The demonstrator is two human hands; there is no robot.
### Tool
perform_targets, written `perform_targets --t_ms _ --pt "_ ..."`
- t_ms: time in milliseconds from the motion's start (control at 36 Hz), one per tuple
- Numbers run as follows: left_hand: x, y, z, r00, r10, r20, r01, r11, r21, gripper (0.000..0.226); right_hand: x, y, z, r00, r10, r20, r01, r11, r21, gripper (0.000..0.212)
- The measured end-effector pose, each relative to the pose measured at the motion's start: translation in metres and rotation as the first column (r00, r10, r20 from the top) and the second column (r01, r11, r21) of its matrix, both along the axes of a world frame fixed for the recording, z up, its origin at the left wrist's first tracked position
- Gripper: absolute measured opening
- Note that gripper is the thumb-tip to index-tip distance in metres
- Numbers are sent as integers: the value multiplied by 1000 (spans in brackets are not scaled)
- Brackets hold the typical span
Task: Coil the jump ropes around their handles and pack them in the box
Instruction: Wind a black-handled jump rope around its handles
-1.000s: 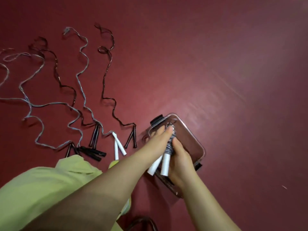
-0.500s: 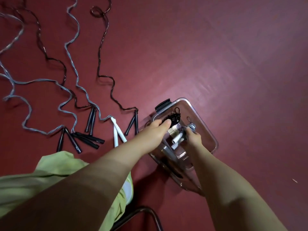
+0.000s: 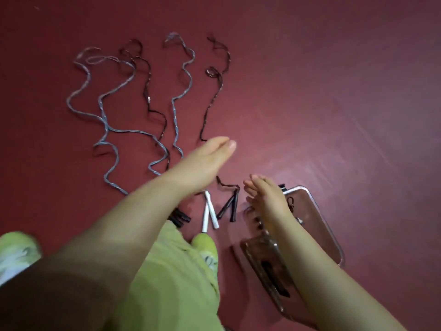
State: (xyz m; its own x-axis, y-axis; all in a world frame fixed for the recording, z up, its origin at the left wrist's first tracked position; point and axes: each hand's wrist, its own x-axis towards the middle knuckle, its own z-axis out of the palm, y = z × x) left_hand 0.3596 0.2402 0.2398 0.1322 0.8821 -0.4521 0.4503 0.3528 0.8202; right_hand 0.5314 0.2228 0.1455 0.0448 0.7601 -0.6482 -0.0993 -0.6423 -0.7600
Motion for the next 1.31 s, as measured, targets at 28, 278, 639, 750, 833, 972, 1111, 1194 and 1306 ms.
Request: perform_targets --t_ms 28,278,639,750,833,972,1111,1194,1306 --pt "-25 -6 3 999 52 -16 -52 999 11 48 -20 5 14 997 78 7 -78 997 21 12" --pt "-194 -82 -40 860 510 -12 -510 860 -24 24 -174 49 72 576 765 288 -814 567 125 7" --pt "-223 -130 -195 681 732 20 -666 631 -397 14 -267 46 -131 270 884 382 -898 374 -231 35" --pt "-232 -136 -239 665 747 -22 -673 585 -453 21 -285 47 -198 213 869 447 -859 384 -337 59" --pt "-237 -139 -258 654 757 6 -665 578 -474 23 -302 56 -229 144 793 591 -854 401 -330 69" --pt "-235 -148 -284 508 858 75 -670 448 -591 67 -311 62 -263 -286 687 668 -832 169 -529 51" --pt "-234 -142 -267 564 824 61 -697 514 -500 31 -314 51 -239 -161 755 636 -885 174 -431 30" --pt "-237 -137 -245 628 777 46 -702 591 -397 38 -312 40 -198 5 848 531 -914 219 -341 31" --pt "-246 -131 -201 693 717 78 -673 682 -287 45 -315 26 -121 154 881 447 -948 260 -186 32"
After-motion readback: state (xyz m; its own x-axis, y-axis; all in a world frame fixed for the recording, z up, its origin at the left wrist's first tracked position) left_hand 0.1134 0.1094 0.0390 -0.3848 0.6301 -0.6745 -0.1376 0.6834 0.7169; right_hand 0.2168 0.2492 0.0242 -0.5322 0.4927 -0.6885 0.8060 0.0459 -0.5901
